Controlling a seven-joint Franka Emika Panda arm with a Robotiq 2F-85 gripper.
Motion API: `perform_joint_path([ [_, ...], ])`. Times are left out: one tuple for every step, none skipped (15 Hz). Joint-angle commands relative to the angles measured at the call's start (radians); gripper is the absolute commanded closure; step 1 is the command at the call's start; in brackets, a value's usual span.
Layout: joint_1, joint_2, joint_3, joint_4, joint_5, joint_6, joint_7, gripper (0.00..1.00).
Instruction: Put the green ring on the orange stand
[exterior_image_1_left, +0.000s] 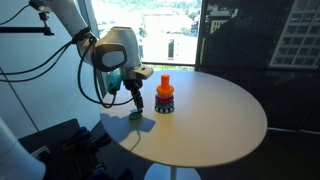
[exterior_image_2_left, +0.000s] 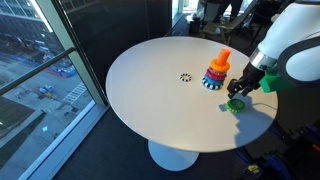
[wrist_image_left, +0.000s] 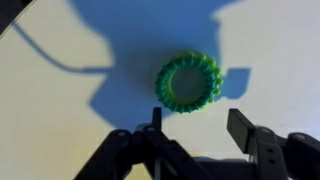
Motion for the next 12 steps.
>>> perform_joint_path([
  [-0.014, -0.047, 0.005, -0.011, 0.015, -0.029, -0.017, 0.10],
  [-0.015, -0.048, 0.005, -0.011, 0.015, -0.033, -0.017, 0.13],
  [-0.015, -0.048, 0.005, -0.010, 0.014, -0.037, -0.018, 0.12],
  [-0.016, -0.047, 0.005, -0.010, 0.012, -0.042, -0.017, 0.05],
  [-0.016, -0.045, 0.004, -0.008, 0.009, -0.049, -0.015, 0.01],
  [-0.016, -0.041, 0.002, -0.006, 0.001, -0.059, -0.008, 0.00],
  [-0.015, -0.039, 0.001, -0.004, -0.006, -0.070, -0.004, 0.00],
  [-0.016, -0.037, 0.000, -0.003, -0.010, -0.082, 0.000, 0.00],
  [-0.015, -0.033, -0.003, 0.000, -0.025, -0.094, 0.015, 0.00],
  [-0.016, -0.029, -0.004, 0.002, -0.033, -0.103, 0.020, 0.00],
  [-0.016, -0.026, -0.004, 0.004, -0.037, -0.109, 0.022, 0.00],
  [-0.017, -0.022, -0.004, 0.006, -0.040, -0.114, 0.022, 0.00],
])
